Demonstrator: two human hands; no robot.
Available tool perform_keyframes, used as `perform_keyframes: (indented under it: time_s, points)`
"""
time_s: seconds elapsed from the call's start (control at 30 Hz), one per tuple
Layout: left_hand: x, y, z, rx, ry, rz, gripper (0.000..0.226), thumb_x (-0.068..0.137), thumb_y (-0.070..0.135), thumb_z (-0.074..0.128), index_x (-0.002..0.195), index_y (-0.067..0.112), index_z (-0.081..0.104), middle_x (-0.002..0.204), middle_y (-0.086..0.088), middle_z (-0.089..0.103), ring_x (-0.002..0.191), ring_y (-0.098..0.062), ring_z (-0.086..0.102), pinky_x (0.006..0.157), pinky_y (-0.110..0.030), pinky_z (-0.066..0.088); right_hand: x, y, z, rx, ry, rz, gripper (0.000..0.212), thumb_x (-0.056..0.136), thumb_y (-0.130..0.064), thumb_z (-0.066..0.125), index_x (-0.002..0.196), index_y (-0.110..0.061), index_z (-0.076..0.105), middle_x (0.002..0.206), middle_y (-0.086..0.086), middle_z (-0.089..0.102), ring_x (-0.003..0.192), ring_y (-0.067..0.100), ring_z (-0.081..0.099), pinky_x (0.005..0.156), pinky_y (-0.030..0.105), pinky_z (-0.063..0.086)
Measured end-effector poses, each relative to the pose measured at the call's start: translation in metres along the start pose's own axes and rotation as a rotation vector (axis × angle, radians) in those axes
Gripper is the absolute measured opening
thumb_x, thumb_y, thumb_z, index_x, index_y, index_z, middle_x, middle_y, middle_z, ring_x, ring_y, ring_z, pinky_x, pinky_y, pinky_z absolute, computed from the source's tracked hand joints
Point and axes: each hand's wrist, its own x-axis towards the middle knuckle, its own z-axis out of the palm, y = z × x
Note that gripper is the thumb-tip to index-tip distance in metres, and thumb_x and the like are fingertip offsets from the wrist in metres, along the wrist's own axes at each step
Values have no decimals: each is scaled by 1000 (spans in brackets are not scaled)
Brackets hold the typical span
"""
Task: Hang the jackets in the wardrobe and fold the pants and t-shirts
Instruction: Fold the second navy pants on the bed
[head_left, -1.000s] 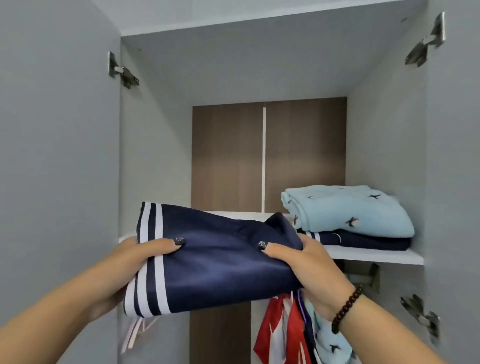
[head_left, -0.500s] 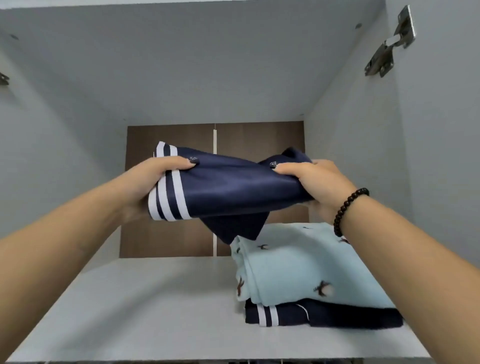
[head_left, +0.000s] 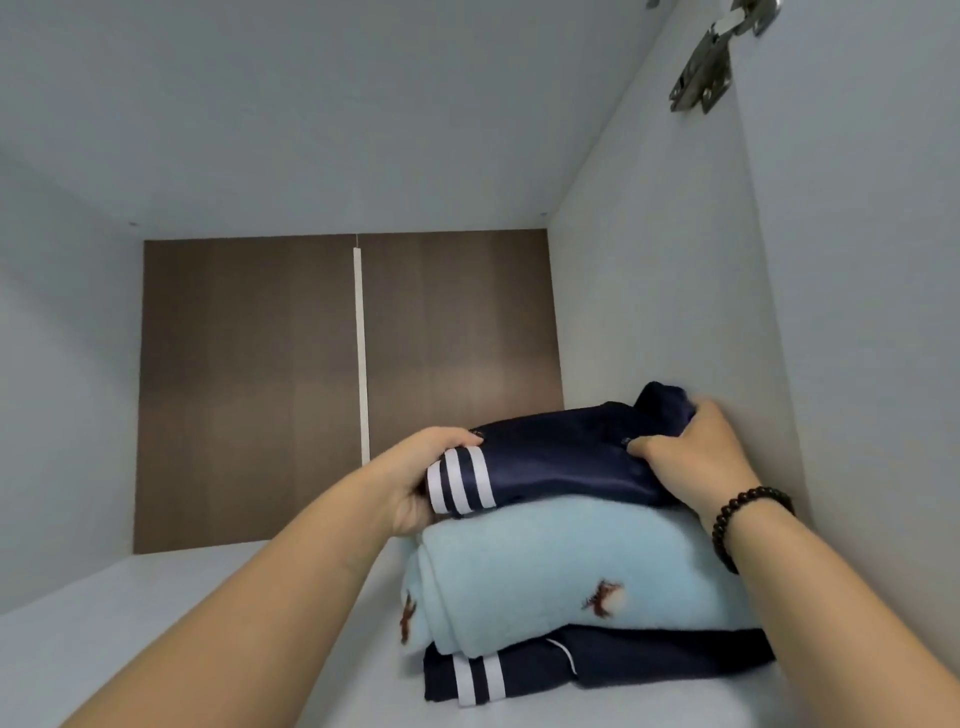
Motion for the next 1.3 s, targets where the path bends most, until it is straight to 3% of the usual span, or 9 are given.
perform_keyframes:
  time_s: [0.13,0.23,0.37,0.43,0.5,0.6,0.93,1.1,1.3]
  points:
    - [-15,4,5,100,7,13,10,91,14,57,93,5,60,69,-11,62,56,-21,63,54,-30,57,-9,-24,-10,-176,-29,-48,77,83,-14,65,144,-14,18,116,12,49,98,31,52,79,34,45]
    - [-32,9,12,438,131,-8,27,93,30,57,109,8,59,87,-8,68,72,-21,66,64,-31,58,-20,-31,-7,-384,-28,-40,90,84,-25,66,149,-16,5,146,15,27,127,36,38,101,43,38]
    - [-36,17,27,1105,407,160,61,93,52,47,137,13,32,133,-14,44,111,-32,56,85,-36,49,-39,-32,6,-745,203,-495,85,86,-45,58,150,-26,7,156,9,10,142,29,9,112,51,12]
    - [-37,0,39,1290,283,253,42,98,51,33,124,18,39,129,-13,40,115,-32,52,94,-38,42,-45,-24,13,-636,43,-522,71,90,-52,49,149,-33,15,155,0,20,144,20,9,114,50,2]
    - [-35,-30,45,1251,206,305,39,100,50,25,117,20,44,131,-10,41,125,-31,43,102,-41,36,-46,-4,19,-628,-108,-392,58,93,-59,36,145,-35,30,150,-7,32,144,16,13,116,47,-1]
    - [-27,-57,45,1073,329,338,67,96,59,24,152,24,18,159,-1,19,144,-25,23,114,-44,24,-43,25,23,-643,-121,-328,60,91,-66,28,140,-35,40,149,-13,35,144,13,12,118,43,0]
    - [-19,-71,36,986,350,418,66,96,59,30,154,31,17,162,5,12,148,-16,15,119,-40,19,-36,44,36,-665,-91,-350,63,92,-63,23,146,-31,30,154,-9,27,146,16,7,119,42,1]
    - [-63,-48,10,1039,227,361,61,98,52,38,153,32,20,156,5,31,145,-20,23,109,-28,23,-59,50,19,-579,-68,-473,61,95,-52,39,145,-19,34,153,-1,32,146,20,13,119,38,9]
    - [-154,-50,-20,1232,187,287,60,102,45,33,155,22,15,161,0,18,149,-25,14,117,-34,15,-131,37,-7,-459,-213,-380,75,94,-50,46,151,-9,17,159,5,11,146,20,12,117,34,17]
